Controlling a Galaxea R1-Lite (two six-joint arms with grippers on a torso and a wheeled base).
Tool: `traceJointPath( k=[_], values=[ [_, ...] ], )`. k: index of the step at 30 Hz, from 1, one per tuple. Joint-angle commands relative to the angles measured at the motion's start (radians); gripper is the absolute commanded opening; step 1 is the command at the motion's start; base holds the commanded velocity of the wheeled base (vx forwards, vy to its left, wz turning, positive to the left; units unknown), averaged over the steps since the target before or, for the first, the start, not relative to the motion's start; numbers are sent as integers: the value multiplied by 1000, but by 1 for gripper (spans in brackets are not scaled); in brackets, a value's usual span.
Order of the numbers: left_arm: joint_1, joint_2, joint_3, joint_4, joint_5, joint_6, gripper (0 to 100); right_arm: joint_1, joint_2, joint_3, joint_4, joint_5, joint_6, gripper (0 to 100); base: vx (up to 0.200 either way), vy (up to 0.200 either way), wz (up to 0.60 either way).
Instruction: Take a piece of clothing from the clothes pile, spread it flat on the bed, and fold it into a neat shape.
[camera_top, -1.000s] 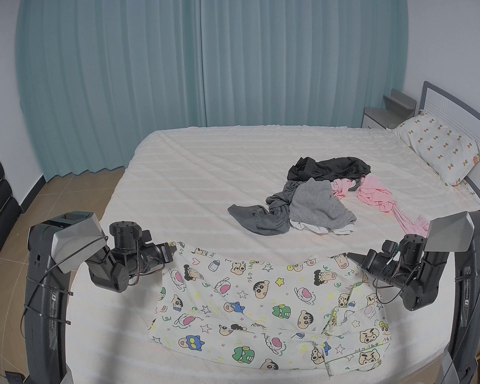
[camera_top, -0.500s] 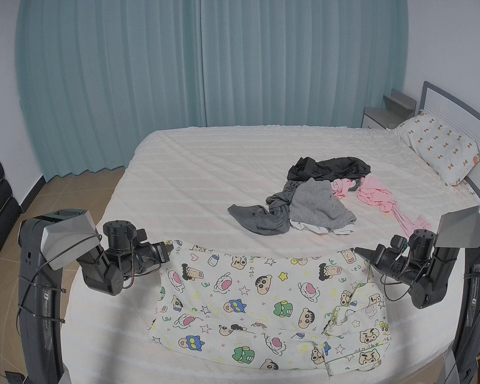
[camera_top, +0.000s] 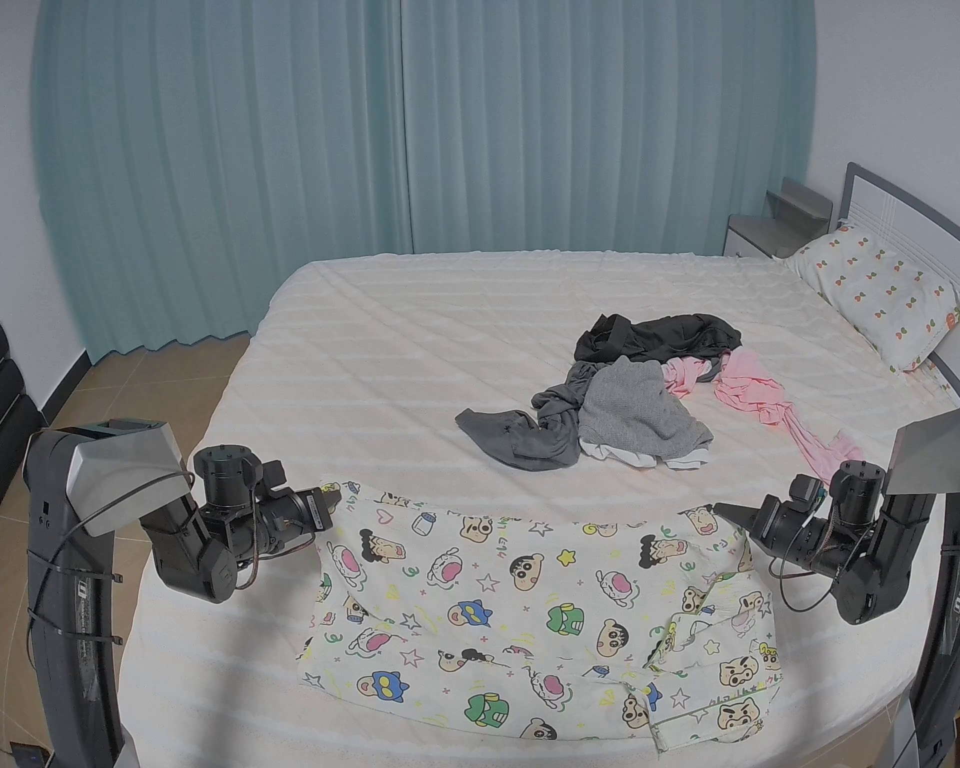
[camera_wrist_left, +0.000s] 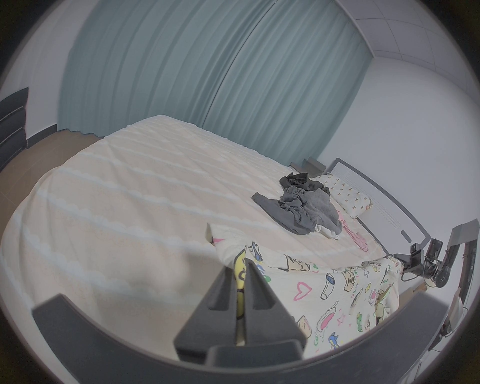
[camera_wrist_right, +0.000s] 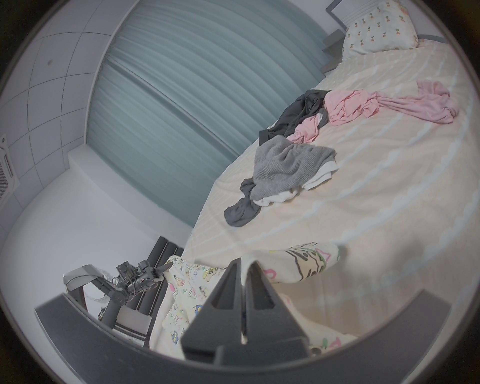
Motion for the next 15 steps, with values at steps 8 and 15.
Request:
traceJointPath(
  k=[8, 15],
  values=[
    [17, -37, 166, -127, -10, 6, 0, -8, -54, 144, -10, 52, -88, 0, 0, 0, 0],
    [37, -43, 287, -200, -50, 34, 0, -36, -56, 208, -10, 98, -175, 0, 0, 0, 0]
  ],
)
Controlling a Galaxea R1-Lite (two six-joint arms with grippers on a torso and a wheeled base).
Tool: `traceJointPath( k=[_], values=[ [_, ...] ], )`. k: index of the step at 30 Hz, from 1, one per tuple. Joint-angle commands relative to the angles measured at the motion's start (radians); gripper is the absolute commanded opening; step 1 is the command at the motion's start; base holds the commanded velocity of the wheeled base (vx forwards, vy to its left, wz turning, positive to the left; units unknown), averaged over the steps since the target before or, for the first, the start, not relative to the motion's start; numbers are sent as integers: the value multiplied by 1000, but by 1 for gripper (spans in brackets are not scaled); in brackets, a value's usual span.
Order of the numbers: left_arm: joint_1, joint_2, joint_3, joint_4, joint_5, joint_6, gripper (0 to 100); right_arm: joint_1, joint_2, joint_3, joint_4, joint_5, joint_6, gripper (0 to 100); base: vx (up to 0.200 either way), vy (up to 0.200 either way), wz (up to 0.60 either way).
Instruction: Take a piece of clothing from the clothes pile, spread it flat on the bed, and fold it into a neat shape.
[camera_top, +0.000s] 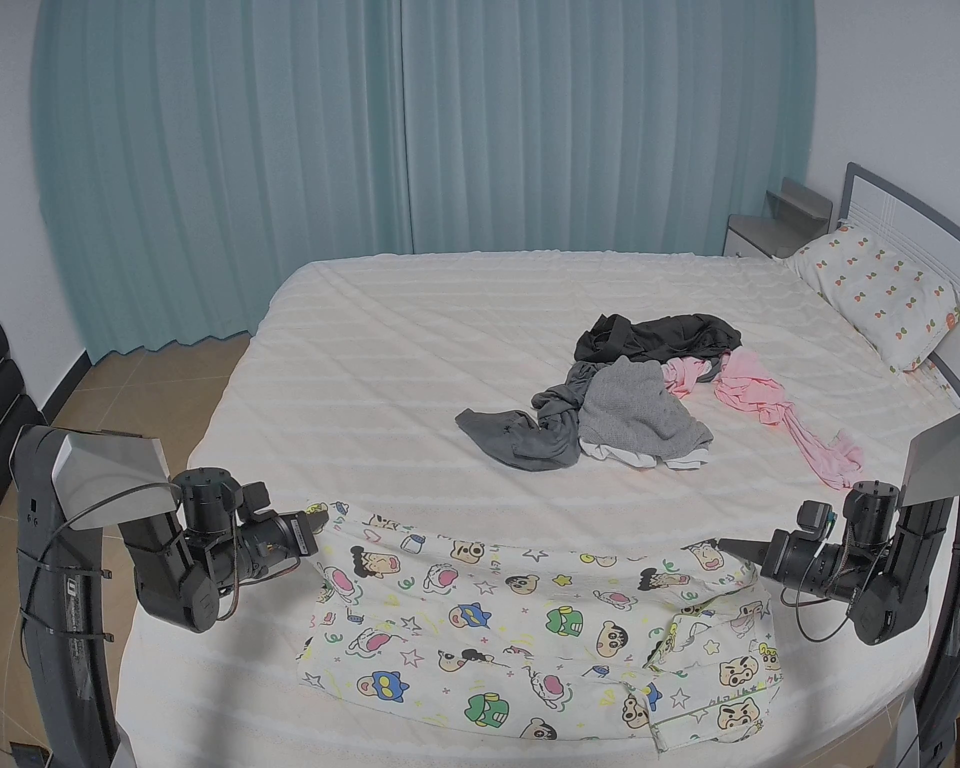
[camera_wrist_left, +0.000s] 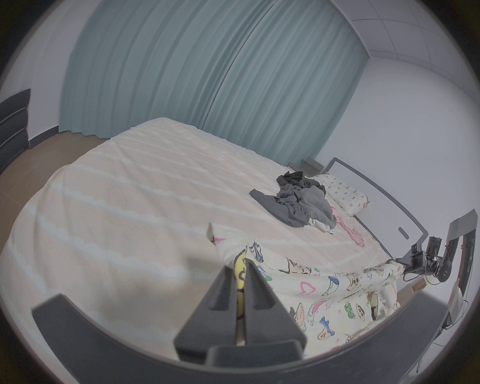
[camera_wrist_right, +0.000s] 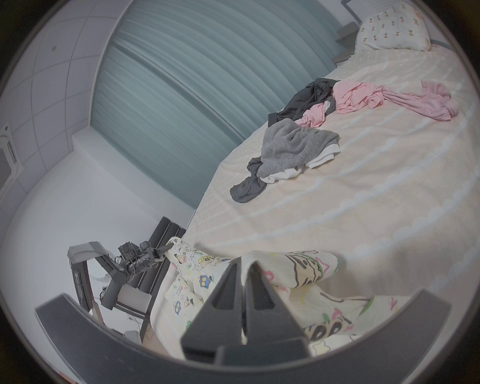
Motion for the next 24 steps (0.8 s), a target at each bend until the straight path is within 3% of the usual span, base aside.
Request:
traceJointPath(
  k=[1, 3, 5, 6, 9, 14, 19, 24],
  values=[
    [21, -5, 101, -46, -42, 30, 0, -24, 2, 49, -8, 29, -42, 0, 0, 0, 0],
    [21, -5, 101, -46, -42, 30, 0, -24, 2, 49, -8, 29, -42, 0, 0, 0, 0],
    [33, -8, 184, -96, -88, 64, 0, -37, 12, 74, -10, 51, -71, 0, 0, 0, 0],
    [43, -3, 256, -153, -151, 80, 0, -55, 27, 86, -8, 72, -101, 0, 0, 0, 0],
    [50, 9, 312, -202, -183, 119, 0, -75, 54, 100, -8, 83, -135, 0, 0, 0, 0],
    [55, 44, 333, -202, -186, 182, 0, -86, 116, 123, -8, 83, -203, 0, 0, 0, 0],
    [56, 104, 338, -202, -186, 233, 0, -106, 203, 155, -8, 81, -375, 0, 0, 0, 0],
    [56, 139, 339, -202, -190, 241, 0, -109, 249, 155, -8, 71, -437, 0, 0, 0, 0]
  ],
)
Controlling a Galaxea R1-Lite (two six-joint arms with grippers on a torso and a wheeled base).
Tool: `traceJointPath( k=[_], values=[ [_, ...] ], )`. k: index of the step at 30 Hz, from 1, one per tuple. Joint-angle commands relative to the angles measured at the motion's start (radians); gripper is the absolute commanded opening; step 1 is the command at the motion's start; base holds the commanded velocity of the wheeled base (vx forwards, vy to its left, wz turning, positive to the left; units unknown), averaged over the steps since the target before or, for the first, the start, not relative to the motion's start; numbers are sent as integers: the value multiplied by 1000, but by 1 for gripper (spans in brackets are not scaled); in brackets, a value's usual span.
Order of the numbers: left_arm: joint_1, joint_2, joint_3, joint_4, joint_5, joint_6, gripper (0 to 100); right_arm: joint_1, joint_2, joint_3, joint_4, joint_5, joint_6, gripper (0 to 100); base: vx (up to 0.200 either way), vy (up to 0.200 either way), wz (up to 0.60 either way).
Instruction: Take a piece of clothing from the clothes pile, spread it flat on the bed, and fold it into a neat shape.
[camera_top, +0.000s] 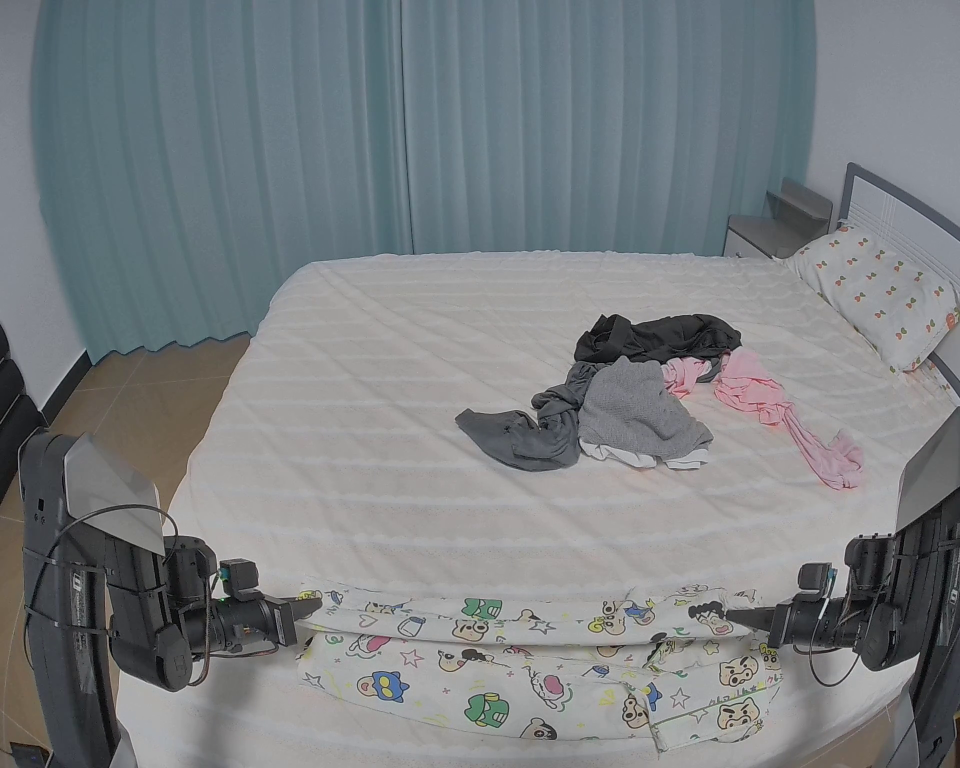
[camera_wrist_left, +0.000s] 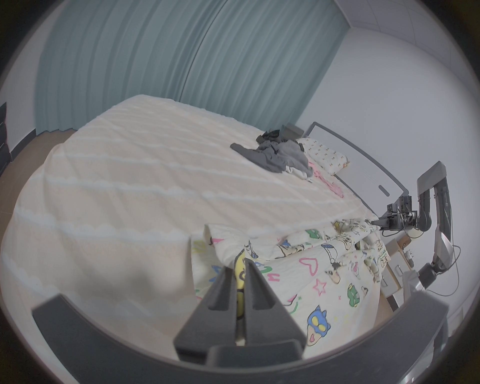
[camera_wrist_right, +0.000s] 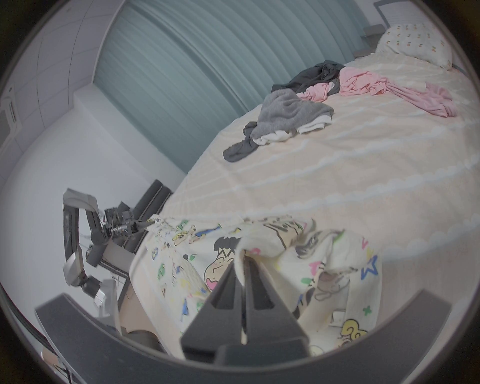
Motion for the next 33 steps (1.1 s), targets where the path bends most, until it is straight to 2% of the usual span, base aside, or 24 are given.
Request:
traceJointPath(
  k=[1, 11, 12, 13, 20, 25, 26, 27, 29, 30, 32, 33],
  values=[
    [1, 65, 5, -17, -3, 5, 0, -8, 80, 13, -8, -4, -25, 0, 0, 0, 0],
    [9, 77, 8, -17, -33, -1, 0, -5, 120, 60, -8, -7, -120, 0, 0, 0, 0],
    [9, 77, 10, -17, -33, 0, 100, -6, 119, 62, -8, -7, -120, 0, 0, 0, 0],
    [9, 77, 14, -17, -33, -1, 100, -6, 119, 71, -8, -9, -123, 100, 0, 0, 0],
    [26, 75, 53, -17, -49, 5, 100, -25, 113, 89, -10, -9, -140, 100, 0, 0, 0],
    [123, 52, 83, -17, -138, 4, 100, -97, 56, 85, -10, -6, -152, 100, 0, 0, 0],
    [123, 52, 83, -17, -138, 4, 100, -97, 56, 85, -10, -6, -152, 100, 0, 0, 0],
    [164, 29, 77, -17, -173, -15, 100, -125, 8, 78, -10, 0, -147, 100, 0, 0, 0],
    [189, 11, 71, -17, -205, -56, 100, -137, -39, 72, -8, 3, -141, 100, 0, 0, 0],
    [195, -4, 70, -17, -214, -95, 100, -137, -58, 72, -8, 3, -135, 100, 0, 0, 0],
    [195, -4, 70, -17, -214, -95, 100, -137, -59, 72, -8, 5, -134, 100, 0, 0, 0],
    [196, -73, 83, -17, -219, -262, 100, -123, -130, 71, -8, 8, -97, 100, 0, 0, 0]
  ],
)
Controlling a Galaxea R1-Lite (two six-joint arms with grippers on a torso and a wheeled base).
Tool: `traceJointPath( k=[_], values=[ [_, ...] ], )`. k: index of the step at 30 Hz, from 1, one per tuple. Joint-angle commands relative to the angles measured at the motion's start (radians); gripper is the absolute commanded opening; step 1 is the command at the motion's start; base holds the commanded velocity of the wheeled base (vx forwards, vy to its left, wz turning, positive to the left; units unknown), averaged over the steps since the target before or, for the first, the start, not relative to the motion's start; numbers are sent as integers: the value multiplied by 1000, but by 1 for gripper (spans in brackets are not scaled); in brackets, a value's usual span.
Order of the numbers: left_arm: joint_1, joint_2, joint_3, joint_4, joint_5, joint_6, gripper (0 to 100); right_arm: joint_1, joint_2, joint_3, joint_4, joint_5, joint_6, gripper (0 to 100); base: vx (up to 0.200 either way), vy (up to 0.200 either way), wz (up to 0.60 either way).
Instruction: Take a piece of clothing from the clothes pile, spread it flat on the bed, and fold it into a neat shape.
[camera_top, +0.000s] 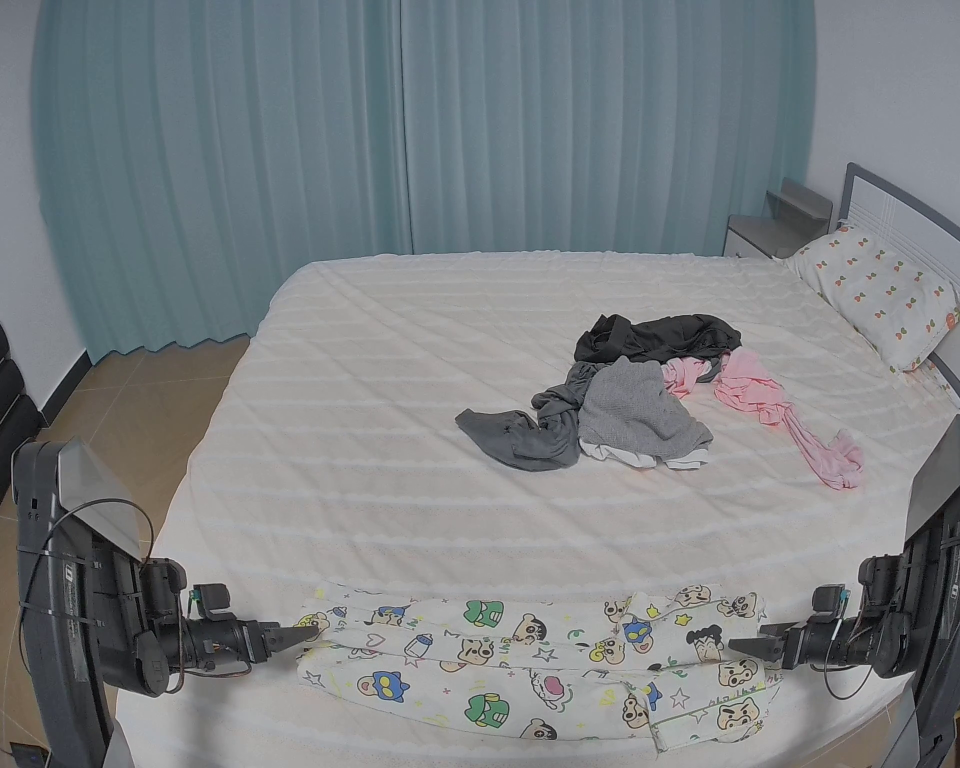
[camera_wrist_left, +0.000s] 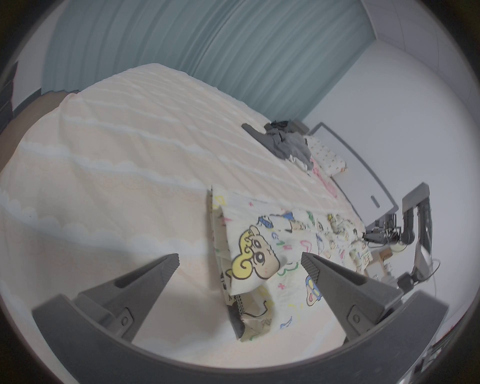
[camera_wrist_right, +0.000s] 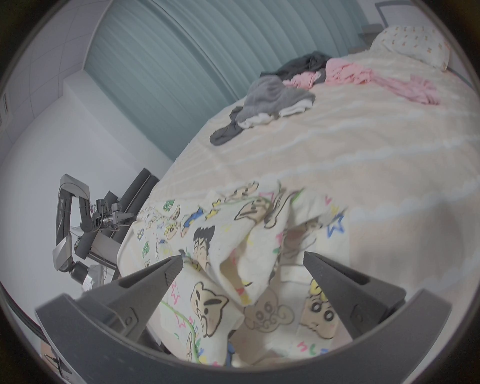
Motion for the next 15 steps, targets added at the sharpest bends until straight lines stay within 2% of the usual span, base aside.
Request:
traceJointPath(
  k=[1, 3, 4, 5, 9, 10, 12, 15],
  values=[
    [33, -136, 17, -18, -20, -253, 100, 0, -166, -8, -9, 9, 73, 100, 0, 0, 0],
    [33, -169, 27, -18, -20, -358, 100, 20, -205, -11, -9, 9, 153, 100, 0, 0, 0],
    [33, -176, 30, -18, -20, -382, 100, 27, -214, -15, -9, 4, 179, 100, 0, 0, 0],
    [33, -183, 38, -18, -20, -420, 100, 41, -228, -34, -11, -5, 242, 100, 0, 0, 0],
    [33, -189, 58, -18, -20, -447, 100, 70, -214, -34, -9, 4, 363, 100, 0, 0, 0],
    [31, -192, 58, -18, -20, -466, 100, 95, -185, -35, -9, 2, 415, 100, 0, 0, 0],
    [30, -194, 56, -18, -20, -474, 100, 119, -133, -38, -11, -13, 450, 100, 0, 0, 0],
    [30, -194, 55, -18, -22, -467, 100, 132, -79, -38, -11, -51, 438, 100, 0, 0, 0]
  ],
)
